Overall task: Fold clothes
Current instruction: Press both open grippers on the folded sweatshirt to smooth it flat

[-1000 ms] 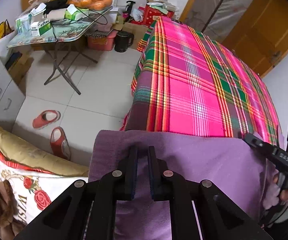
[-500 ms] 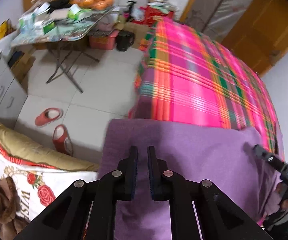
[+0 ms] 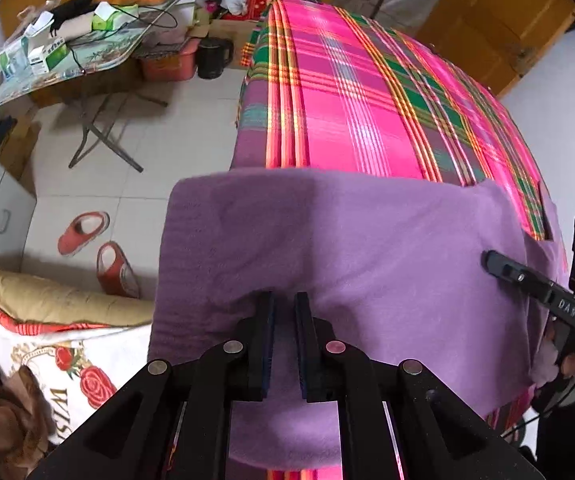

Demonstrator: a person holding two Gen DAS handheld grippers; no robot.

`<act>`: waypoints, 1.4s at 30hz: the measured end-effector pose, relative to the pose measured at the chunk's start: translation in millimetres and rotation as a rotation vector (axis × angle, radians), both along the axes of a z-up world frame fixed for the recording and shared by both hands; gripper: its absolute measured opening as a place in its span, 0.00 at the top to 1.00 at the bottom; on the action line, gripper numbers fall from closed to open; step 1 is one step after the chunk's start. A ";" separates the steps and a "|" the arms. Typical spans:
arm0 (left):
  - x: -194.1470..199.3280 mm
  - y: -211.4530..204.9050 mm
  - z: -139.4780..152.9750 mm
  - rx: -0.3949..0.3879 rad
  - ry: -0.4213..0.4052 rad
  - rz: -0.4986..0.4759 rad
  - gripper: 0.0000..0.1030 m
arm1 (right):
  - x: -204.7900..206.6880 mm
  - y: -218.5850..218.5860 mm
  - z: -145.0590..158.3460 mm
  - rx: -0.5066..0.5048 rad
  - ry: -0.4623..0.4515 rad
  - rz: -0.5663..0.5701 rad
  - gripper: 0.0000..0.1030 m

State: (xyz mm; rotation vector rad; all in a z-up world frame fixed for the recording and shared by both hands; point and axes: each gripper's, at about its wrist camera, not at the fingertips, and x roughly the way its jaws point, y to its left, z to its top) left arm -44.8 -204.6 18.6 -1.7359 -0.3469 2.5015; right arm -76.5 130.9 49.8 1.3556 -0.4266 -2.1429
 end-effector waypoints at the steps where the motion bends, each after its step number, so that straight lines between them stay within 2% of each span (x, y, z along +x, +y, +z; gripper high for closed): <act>1: 0.4 1.7 1.1 -0.008 0.002 -0.002 0.89 | -0.2 0.1 -0.3 -0.001 -0.001 -0.005 0.94; 4: 0.4 4.6 4.3 -0.019 0.014 0.000 0.89 | 0.8 -2.4 1.6 0.012 0.002 -0.016 0.93; 7: -5.9 12.2 9.9 -0.007 0.043 -0.009 0.89 | 5.7 -10.7 7.8 0.026 0.019 0.015 0.87; 13: -27.0 27.5 8.3 -0.031 0.068 -0.037 0.89 | -14.4 -36.5 3.9 0.019 0.015 0.041 0.90; 15: -32.4 28.4 3.5 -0.062 0.063 -0.036 0.89 | -26.3 -25.1 5.2 0.027 0.022 -0.013 0.90; 18: -32.3 20.6 7.5 -0.063 0.073 -0.003 0.89 | -36.7 -2.8 8.1 0.015 0.006 -0.123 0.91; 20: -32.7 17.5 12.8 -0.061 0.092 0.019 0.89 | -35.2 -2.7 10.8 0.012 0.002 -0.135 0.87; 23: -37.5 19.0 17.3 -0.072 0.111 0.032 0.89 | -30.8 -31.3 10.2 -0.011 -0.018 -0.056 0.85; 28: -50.2 14.0 11.7 -0.072 0.081 0.065 0.89 | -41.1 -78.6 2.5 -0.028 -0.022 0.051 0.86; 29: -50.4 10.6 10.1 -0.063 0.077 0.069 0.89 | -49.0 -78.0 -0.6 -0.039 -0.027 0.031 0.95; 30: -50.4 7.3 9.0 -0.053 0.074 0.073 0.89 | -56.8 -69.8 -3.0 -0.065 -0.045 -0.003 0.97; 32: -47.5 4.0 10.0 -0.040 0.080 0.073 0.89 | -65.0 -52.9 -2.2 -0.091 -0.055 -0.075 0.97; 34: -41.0 4.1 12.6 -0.046 0.085 0.066 0.89 | -61.6 -41.9 4.0 -0.047 -0.027 -0.115 0.93; 37: -30.6 5.6 15.8 -0.044 0.090 0.046 0.89 | -43.7 -40.2 9.7 -0.060 -0.025 -0.068 0.86; 42: -10.4 17.0 21.0 0.010 0.089 -0.081 0.89 | 10.3 -62.3 11.1 -0.013 0.035 0.121 0.86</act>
